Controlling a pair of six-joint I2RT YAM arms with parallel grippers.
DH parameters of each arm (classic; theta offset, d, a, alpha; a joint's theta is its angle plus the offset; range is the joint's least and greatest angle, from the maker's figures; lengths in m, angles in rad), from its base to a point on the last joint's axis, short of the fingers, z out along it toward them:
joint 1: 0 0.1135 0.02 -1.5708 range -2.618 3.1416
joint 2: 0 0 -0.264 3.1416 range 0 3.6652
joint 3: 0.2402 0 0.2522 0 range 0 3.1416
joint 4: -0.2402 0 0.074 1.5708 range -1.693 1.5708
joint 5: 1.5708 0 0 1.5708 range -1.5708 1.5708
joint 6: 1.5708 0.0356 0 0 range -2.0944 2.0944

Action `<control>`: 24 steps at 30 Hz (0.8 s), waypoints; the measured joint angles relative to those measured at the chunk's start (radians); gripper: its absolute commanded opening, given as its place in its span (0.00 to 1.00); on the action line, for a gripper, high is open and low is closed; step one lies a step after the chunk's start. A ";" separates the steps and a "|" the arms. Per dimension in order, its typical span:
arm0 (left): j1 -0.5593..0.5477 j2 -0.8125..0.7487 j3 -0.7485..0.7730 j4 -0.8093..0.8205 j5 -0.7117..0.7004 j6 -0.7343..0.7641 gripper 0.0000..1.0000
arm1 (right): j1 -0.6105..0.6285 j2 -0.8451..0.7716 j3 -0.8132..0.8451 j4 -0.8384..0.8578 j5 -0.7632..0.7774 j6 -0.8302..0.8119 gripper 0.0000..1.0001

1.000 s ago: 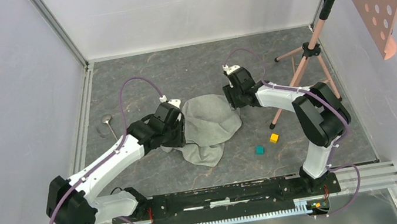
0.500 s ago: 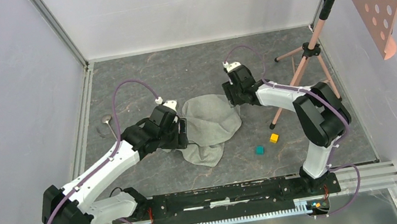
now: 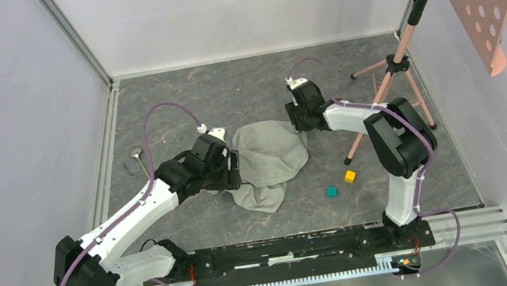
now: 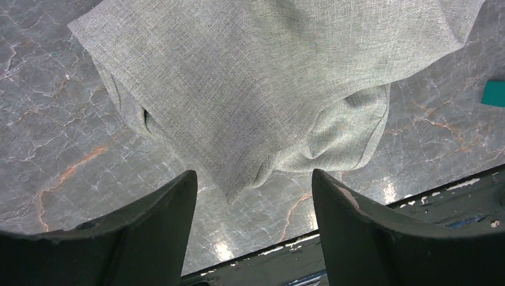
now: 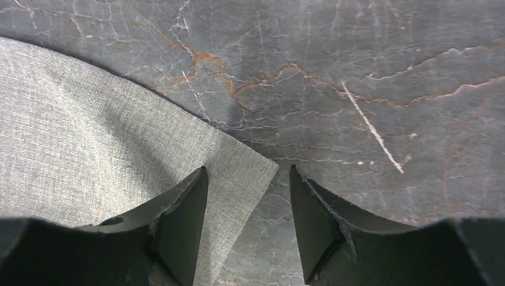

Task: Fold the napkin into a case and place the utensils inside
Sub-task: Pick up the crumpled napkin from the center of the board.

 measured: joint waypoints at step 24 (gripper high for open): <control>0.000 0.067 0.008 -0.007 -0.031 0.000 0.39 | 0.003 0.040 0.006 0.071 -0.026 0.003 0.00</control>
